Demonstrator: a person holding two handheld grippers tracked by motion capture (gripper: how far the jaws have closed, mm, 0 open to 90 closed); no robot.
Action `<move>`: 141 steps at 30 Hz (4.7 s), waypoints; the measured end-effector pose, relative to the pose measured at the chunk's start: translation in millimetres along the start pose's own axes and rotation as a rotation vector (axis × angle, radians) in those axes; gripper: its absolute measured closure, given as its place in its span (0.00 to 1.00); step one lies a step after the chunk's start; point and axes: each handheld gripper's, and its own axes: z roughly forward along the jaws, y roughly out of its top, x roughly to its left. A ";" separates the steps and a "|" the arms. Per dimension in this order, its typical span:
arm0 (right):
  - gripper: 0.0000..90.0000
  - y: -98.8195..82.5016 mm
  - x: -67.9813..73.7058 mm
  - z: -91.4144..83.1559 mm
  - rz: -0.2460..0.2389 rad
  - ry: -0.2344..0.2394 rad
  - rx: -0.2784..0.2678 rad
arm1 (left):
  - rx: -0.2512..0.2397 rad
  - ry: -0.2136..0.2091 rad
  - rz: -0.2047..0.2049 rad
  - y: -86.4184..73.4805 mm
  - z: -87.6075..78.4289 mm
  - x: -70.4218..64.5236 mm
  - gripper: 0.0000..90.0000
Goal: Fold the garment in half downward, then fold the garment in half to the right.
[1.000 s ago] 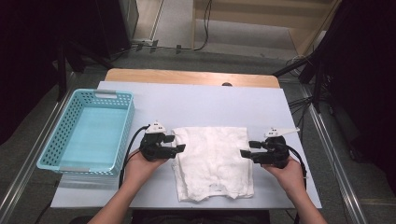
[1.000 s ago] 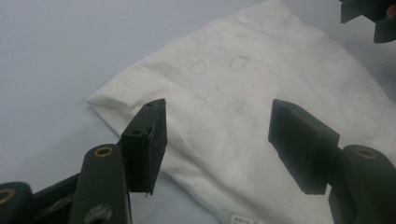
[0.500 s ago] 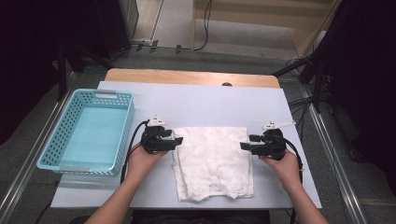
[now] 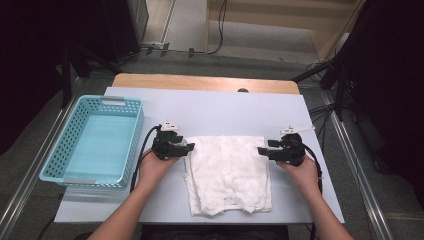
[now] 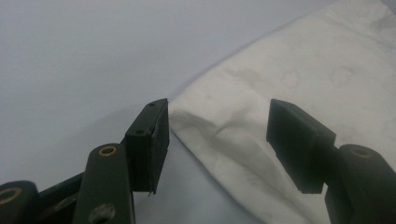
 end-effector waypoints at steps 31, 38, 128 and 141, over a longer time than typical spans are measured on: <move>0.44 8.7 -6.6 31.8 -0.068 -0.085 0.024 | -0.036 0.052 0.038 -1.8 16.1 2.5 0.47; 0.56 10.9 -3.1 35.2 -0.040 -0.109 0.017 | -0.035 0.053 0.045 -1.4 17.5 -0.2 0.61; 0.40 59.5 -20.4 -11.2 0.008 0.041 -0.062 | -0.098 -0.164 -0.074 78.6 6.1 9.0 0.43; 0.31 60.5 -6.8 -7.0 0.003 0.069 -0.047 | -0.073 -0.243 -0.065 72.0 -3.3 -6.5 0.40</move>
